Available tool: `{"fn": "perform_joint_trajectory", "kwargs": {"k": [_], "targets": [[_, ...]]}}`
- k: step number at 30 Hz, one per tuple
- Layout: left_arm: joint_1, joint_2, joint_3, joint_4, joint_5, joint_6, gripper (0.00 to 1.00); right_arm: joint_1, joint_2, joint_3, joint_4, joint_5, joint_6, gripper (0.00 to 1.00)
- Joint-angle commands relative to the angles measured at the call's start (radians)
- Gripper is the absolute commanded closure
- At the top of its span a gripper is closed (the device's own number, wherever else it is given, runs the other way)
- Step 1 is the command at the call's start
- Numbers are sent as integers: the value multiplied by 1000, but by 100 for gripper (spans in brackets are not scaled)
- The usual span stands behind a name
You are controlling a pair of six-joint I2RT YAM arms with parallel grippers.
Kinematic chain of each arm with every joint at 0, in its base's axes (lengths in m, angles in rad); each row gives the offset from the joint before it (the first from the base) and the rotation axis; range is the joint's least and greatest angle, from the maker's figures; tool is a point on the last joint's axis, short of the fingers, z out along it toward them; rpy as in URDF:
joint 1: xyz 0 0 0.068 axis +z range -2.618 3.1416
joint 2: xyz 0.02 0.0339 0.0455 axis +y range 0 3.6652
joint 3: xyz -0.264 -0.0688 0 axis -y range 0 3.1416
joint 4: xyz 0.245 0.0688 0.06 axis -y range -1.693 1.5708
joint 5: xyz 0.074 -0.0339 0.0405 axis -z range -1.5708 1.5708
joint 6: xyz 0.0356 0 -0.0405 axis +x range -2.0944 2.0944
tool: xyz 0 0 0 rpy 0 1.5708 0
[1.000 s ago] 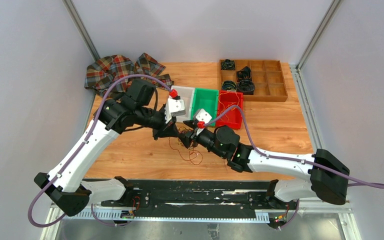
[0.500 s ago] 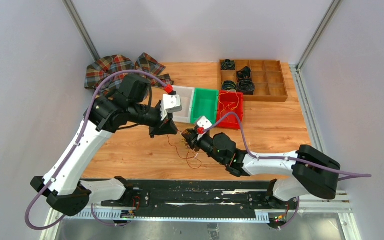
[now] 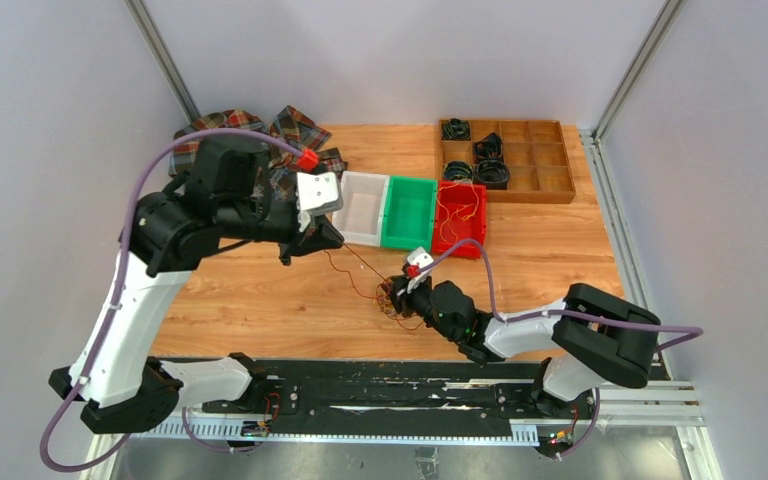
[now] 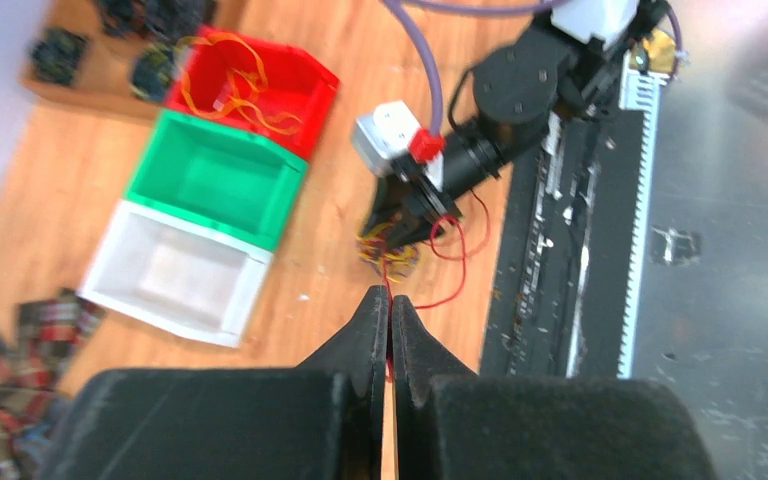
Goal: Untangle the cables
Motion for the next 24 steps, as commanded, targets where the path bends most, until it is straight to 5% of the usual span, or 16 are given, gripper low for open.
{"fn": "perform_joint_trajectory", "kwargs": {"k": [1, 12, 24], "targets": [[-11, -1, 192, 31, -54, 29, 100, -24, 57, -53, -50, 60, 40, 71], [-11, 110, 600, 65, -333, 159, 100, -24, 111, -78, -21, 69, 60, 59], [-11, -15, 423, 601, -663, 297, 100, -24, 109, -82, -29, 78, 55, 52]]}}
